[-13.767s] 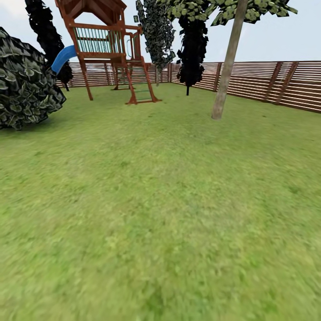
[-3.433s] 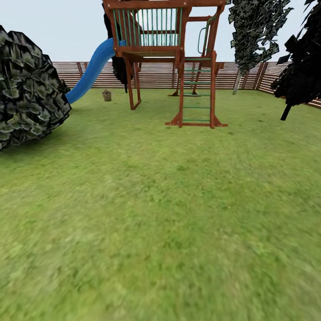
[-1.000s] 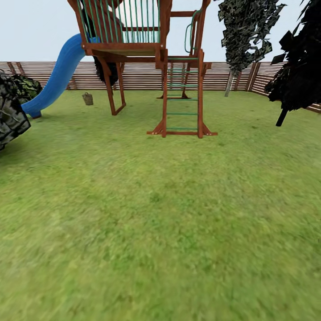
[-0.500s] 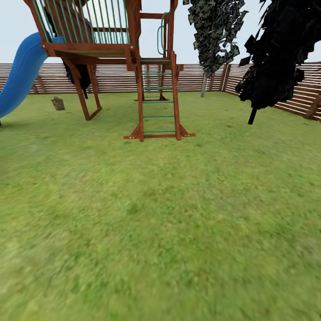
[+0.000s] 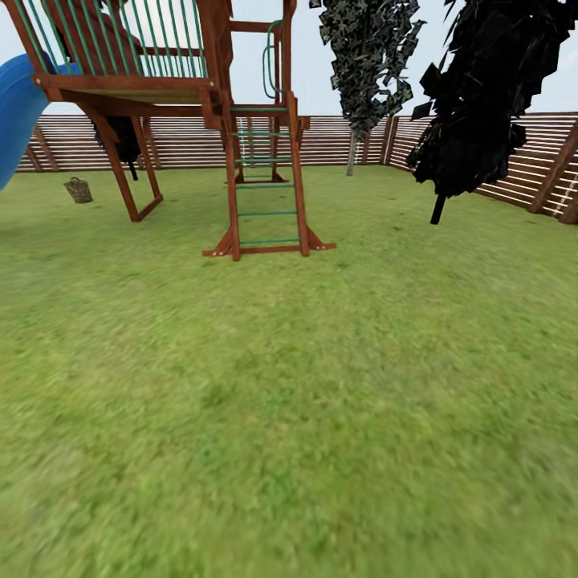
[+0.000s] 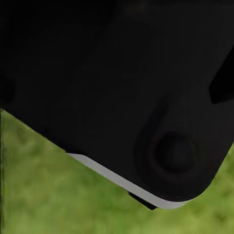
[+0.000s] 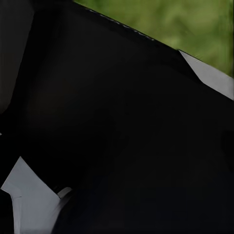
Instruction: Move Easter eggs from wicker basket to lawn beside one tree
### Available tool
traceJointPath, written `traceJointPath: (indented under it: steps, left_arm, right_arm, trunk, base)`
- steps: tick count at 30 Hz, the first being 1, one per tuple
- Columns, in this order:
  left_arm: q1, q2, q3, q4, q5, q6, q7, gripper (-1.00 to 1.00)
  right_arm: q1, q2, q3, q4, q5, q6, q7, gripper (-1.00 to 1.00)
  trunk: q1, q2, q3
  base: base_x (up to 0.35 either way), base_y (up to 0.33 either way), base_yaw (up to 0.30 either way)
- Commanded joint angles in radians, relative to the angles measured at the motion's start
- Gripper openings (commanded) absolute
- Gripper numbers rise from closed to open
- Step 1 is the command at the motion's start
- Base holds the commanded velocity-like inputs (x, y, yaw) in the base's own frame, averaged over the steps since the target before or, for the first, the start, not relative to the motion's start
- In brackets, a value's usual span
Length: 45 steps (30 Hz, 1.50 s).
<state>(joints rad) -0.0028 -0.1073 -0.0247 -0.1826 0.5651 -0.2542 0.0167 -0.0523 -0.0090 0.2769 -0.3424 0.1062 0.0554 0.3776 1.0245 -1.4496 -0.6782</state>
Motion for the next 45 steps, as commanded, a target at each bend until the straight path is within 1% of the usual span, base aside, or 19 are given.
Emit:
traceJointPath:
  steps: [1,45]
  left_arm:
    - [0.0,0.0,-0.003,0.0,0.004,-0.003,0.002,1.0]
    - [0.0,0.0,-0.003,0.0,0.004,-0.003,0.002,1.0]
  right_arm:
    - [0.0,0.0,-0.002,-0.003,0.01,0.005,0.004,1.0]
    - [0.0,0.0,-0.002,-0.002,0.011,0.005,0.004,1.0]
  trunk:
    - [0.001,0.0,-0.001]
    - [0.001,0.0,-0.001]
  base:
    - [0.328,-0.185,-0.007]
    - [0.326,-0.187,0.0]
